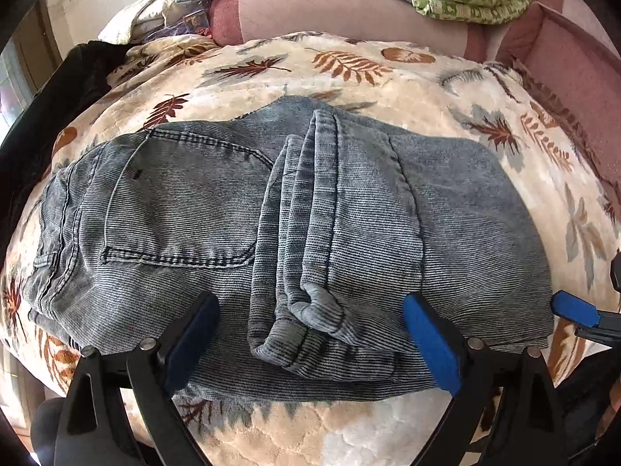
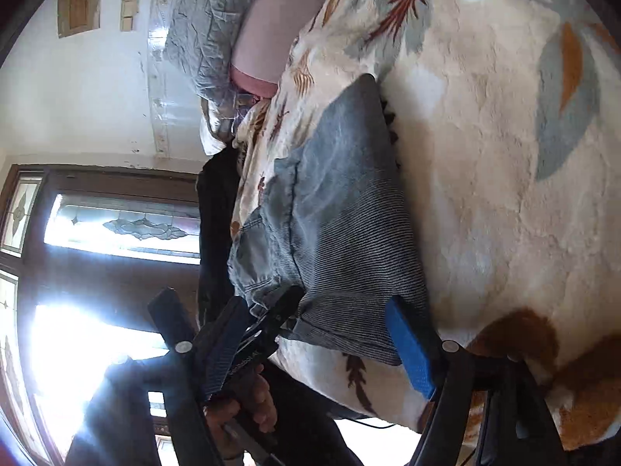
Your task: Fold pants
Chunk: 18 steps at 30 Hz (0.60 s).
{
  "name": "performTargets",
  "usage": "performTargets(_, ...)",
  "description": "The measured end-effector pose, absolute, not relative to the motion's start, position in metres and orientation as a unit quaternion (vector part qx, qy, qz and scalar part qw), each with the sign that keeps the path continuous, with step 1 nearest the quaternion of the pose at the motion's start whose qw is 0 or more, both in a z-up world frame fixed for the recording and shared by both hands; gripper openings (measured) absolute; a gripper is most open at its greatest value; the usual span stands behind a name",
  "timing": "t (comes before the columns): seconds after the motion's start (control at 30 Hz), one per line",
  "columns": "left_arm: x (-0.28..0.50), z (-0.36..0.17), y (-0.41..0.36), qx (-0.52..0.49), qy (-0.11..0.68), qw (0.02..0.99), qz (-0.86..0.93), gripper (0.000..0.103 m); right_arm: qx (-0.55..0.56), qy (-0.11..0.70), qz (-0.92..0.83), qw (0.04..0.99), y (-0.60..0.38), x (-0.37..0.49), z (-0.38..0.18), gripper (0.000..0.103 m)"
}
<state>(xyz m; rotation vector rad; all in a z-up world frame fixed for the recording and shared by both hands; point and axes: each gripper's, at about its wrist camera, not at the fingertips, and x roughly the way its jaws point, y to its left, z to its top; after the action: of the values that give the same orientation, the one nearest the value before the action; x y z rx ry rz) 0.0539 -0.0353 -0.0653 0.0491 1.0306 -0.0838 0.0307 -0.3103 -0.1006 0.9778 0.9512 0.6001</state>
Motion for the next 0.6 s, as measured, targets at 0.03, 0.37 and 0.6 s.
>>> performTargets(0.03, 0.051, -0.061, -0.034, 0.018, 0.482, 0.875, -0.035, 0.095, 0.435, 0.421, 0.274, 0.747, -0.313, 0.027, -0.095, 0.078)
performTargets(0.37, 0.049, -0.05, -0.038, 0.021, 0.464, 0.885, -0.017, 0.099, 0.452, 0.447, 0.288, 0.716, -0.311, 0.033, -0.11, 0.08)
performTargets(0.6, 0.058, -0.075, -0.045, 0.047, 0.499, 0.865, -0.006, 0.101, 0.459, 0.406, 0.3, 0.731, -0.312, 0.033, -0.088, 0.08)
